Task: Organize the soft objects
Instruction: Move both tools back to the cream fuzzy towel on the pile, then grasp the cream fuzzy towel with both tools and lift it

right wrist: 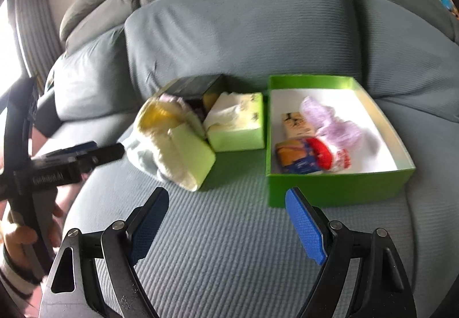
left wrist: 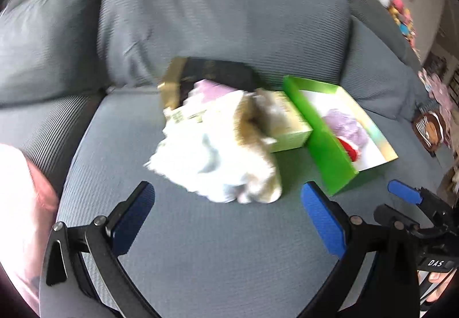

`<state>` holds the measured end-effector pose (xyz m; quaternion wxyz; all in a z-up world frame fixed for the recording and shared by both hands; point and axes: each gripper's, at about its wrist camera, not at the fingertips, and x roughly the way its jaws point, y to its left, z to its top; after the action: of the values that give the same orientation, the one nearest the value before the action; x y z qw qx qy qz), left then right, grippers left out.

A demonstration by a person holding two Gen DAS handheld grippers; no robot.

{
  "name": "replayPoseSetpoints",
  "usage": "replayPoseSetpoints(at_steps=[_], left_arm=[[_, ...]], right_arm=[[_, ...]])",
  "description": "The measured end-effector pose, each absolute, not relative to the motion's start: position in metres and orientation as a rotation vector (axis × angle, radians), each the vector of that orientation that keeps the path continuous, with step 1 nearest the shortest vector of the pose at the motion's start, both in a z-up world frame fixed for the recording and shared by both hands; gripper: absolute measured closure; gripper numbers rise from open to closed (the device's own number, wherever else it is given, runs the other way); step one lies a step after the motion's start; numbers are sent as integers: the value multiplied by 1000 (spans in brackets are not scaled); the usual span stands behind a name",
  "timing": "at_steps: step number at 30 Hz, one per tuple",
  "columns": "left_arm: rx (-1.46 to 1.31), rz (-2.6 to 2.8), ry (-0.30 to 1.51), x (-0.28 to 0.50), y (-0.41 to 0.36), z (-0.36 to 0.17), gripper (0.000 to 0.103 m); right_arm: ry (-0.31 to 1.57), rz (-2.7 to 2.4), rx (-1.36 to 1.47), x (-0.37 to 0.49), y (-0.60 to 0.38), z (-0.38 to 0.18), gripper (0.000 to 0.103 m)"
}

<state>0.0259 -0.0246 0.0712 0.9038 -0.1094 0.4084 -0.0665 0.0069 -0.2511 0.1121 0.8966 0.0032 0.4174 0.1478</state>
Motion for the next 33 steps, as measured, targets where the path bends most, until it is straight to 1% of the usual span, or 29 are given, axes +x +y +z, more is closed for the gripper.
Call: replayPoseSetpoints(at_steps=[5,11,22,30,33], left_arm=[[-279,-92,875,16,11,52,1],[-319,-100,883,9,23,43,1],[-244,-233,850,24,6,58,2],[-214,-336,768,56,-19,81,2],[-192,-355,765,70,-29,81,3]], right_arm=[[890,348,-15,7,-233,92,19],[882,403,30,6,-219,81,19],[846,440,121,23,-204,63,19],[847,470,150,45,-195,49,19],[833,483,158,50,-192,47,19]])
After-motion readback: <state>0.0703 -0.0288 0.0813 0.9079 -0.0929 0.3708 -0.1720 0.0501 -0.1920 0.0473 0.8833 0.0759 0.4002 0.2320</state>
